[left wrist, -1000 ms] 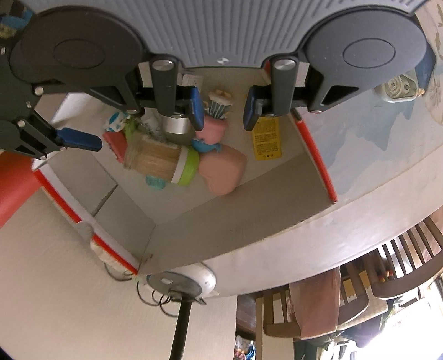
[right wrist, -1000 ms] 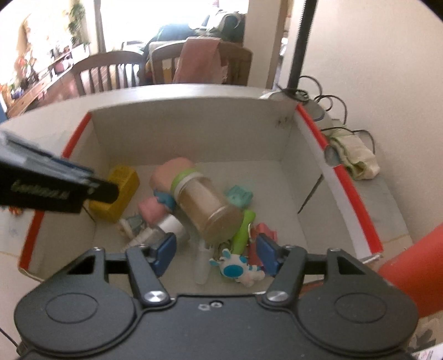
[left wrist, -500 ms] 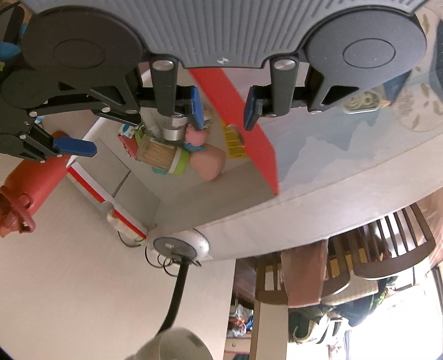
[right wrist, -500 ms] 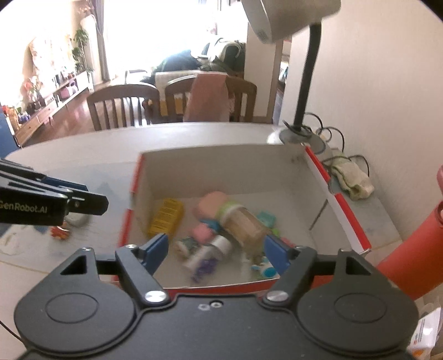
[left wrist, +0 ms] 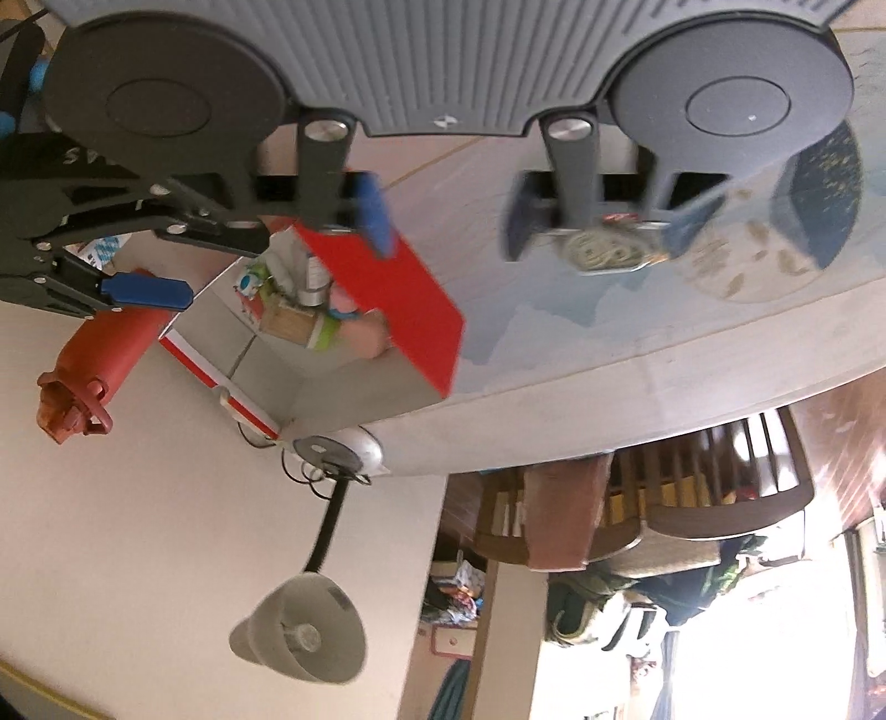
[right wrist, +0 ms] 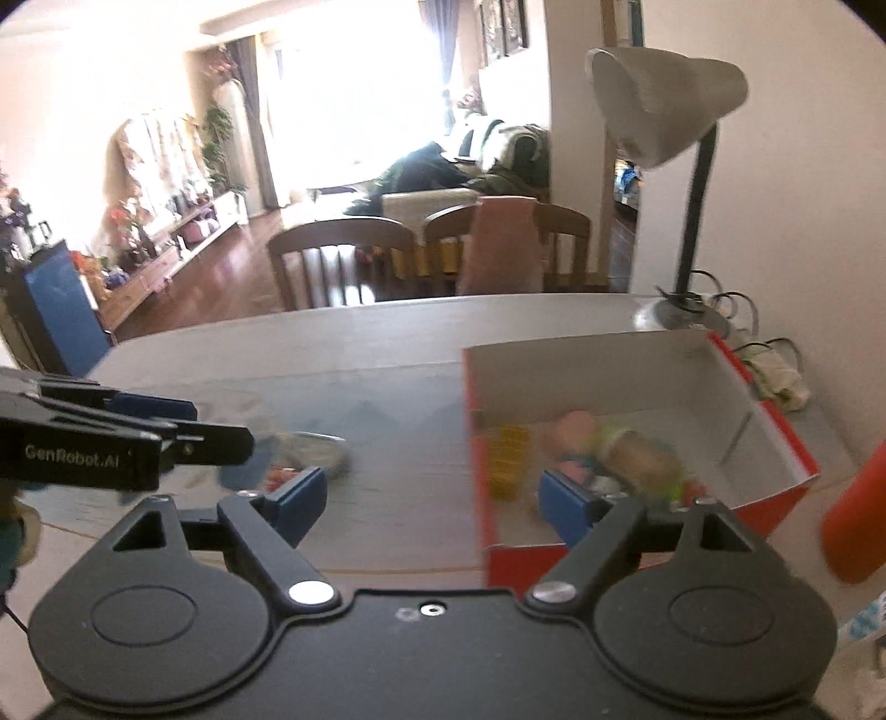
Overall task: Organize rigid objects
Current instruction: 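Withdraw both tools from the shoebox back to the remaining items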
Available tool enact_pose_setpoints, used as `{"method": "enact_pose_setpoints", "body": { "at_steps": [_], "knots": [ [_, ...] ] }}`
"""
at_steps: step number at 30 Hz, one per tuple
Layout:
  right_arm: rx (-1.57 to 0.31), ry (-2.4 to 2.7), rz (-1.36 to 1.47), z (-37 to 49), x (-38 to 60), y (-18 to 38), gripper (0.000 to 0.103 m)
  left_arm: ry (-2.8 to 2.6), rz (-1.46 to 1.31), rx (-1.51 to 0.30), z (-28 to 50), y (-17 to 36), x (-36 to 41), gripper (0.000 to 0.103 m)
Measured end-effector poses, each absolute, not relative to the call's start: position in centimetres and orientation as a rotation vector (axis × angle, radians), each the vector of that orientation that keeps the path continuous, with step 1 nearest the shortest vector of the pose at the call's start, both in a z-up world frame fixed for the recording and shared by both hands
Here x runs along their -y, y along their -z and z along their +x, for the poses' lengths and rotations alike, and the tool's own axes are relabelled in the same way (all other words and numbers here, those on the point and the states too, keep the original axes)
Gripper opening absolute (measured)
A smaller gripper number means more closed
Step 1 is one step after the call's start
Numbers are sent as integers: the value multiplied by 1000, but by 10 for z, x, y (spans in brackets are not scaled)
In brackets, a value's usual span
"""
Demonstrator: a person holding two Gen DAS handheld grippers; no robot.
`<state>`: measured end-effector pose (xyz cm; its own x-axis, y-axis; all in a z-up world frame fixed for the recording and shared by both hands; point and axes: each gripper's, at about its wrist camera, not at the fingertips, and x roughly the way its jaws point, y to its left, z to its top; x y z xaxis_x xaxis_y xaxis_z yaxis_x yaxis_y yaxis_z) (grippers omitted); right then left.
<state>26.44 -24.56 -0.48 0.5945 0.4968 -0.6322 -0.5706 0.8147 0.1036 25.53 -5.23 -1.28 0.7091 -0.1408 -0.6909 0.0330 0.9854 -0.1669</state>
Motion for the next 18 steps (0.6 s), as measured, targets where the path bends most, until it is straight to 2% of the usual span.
{"method": "enact_pose_setpoints", "body": {
  "at_steps": [1, 10, 18],
  "knots": [
    [-697, -630, -108, 261, 243, 5, 85, 93, -150, -764, 249, 12, 47, 64],
    [-661, -712, -102, 227, 207, 7, 95, 42, -195, -772, 200, 20, -4, 65],
    [-659, -748, -152, 227, 176, 11, 95, -24, -212, -776, 184, 33, -38, 82]
  ]
}}
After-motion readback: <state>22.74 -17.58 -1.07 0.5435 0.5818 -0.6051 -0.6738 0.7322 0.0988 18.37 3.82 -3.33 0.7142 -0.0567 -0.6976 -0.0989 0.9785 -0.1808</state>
